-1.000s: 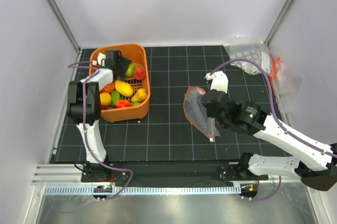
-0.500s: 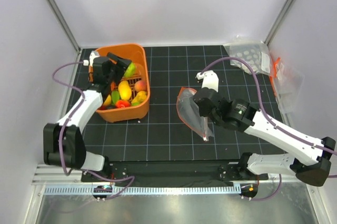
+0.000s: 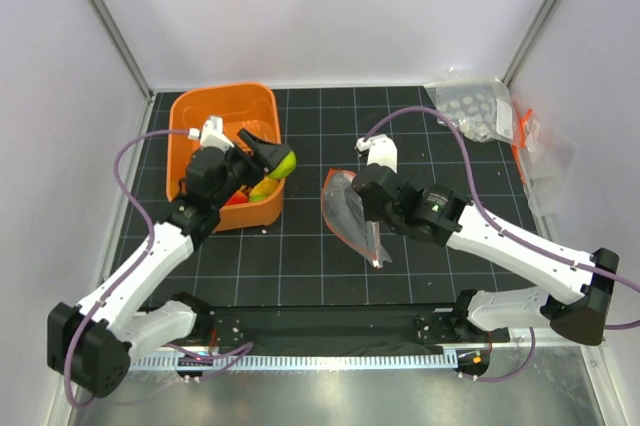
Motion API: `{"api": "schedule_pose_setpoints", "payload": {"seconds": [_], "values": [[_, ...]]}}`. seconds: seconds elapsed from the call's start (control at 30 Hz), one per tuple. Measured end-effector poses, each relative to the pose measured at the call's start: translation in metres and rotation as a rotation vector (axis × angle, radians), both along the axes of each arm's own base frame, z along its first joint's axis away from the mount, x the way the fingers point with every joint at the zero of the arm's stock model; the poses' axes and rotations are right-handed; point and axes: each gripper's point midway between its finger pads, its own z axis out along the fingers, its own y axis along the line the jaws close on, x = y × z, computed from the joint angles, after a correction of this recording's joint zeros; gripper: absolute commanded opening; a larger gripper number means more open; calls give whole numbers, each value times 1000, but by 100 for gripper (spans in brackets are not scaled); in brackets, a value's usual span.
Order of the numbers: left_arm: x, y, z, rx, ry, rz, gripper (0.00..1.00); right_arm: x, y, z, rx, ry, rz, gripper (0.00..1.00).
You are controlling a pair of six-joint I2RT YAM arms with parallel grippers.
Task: Place the food in the zip-top bag and seal the zipper
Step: Place the fake fruit in the zipper food storage bag.
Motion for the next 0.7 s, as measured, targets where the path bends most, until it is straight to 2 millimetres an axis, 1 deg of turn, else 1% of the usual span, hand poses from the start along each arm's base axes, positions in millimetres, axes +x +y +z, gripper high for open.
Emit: {"api": "schedule_pose_setpoints", "payload": {"seconds": [0.07,0.13,0.3,0.4,0.47,0.57,0.7], "values": [[-17,-12,2,-10,-23,-48,35,0,3,-3,0,8,6,1],[-35,-25,-1,-16,-36,-101,35,1,6,-4,3,10,9,1],[-77,-64,-17,-1,-33,-243,34,4,13,-10,1,19,14,1],[-96,-83,-19,19,-51,-312,34,5,17,-14,0,27,18,1],[-107,-94,-17,27,-74,-351,34,6,19,-14,7,28,21,1],[-117,-107,-22,53,-84,-393,34,6,22,-13,22,26,24,1],[-121,-116,-35,110,-83,-407,34,7,25,-11,38,24,27,1]]}}
